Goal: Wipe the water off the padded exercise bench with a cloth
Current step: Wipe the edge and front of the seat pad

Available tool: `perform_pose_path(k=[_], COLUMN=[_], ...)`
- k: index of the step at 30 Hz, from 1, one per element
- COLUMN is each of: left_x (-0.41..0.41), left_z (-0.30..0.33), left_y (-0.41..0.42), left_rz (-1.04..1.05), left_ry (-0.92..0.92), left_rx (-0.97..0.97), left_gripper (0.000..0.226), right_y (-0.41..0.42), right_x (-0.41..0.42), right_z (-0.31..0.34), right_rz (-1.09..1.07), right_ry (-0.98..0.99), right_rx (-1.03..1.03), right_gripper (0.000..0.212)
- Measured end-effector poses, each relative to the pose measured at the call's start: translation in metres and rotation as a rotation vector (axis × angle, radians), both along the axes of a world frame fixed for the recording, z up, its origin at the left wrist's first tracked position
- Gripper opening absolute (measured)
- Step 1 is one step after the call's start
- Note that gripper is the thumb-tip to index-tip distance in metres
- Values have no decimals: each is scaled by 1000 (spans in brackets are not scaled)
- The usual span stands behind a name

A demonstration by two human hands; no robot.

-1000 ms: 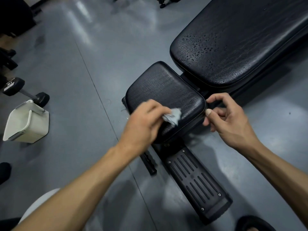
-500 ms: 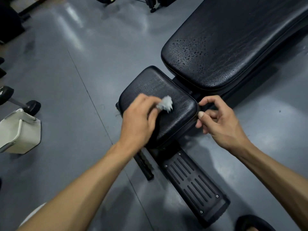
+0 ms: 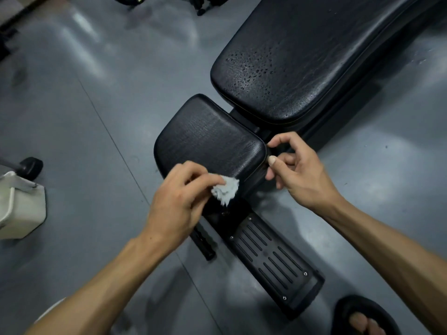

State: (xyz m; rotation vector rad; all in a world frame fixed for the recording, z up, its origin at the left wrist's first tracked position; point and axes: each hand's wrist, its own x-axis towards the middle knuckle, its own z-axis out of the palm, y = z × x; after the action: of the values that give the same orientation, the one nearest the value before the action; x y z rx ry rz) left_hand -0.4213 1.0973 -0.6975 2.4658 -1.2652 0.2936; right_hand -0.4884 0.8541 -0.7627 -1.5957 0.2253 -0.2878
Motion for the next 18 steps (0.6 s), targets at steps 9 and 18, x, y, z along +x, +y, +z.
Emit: perform_pose_path(k=[9, 18], left_x=[-17, -33], left_z=[-3, -24], left_y=[-6, 80], left_rz=[-149, 517], left_ry=[-63, 301], left_rx=[108, -194], left_gripper=[16, 16], right_y=[-1, 2], right_x=[2, 1], right_z=[0, 0], right_rz=[0, -8], right_ry=[6, 11], right_rx=[-15, -33], right_gripper=[19, 18])
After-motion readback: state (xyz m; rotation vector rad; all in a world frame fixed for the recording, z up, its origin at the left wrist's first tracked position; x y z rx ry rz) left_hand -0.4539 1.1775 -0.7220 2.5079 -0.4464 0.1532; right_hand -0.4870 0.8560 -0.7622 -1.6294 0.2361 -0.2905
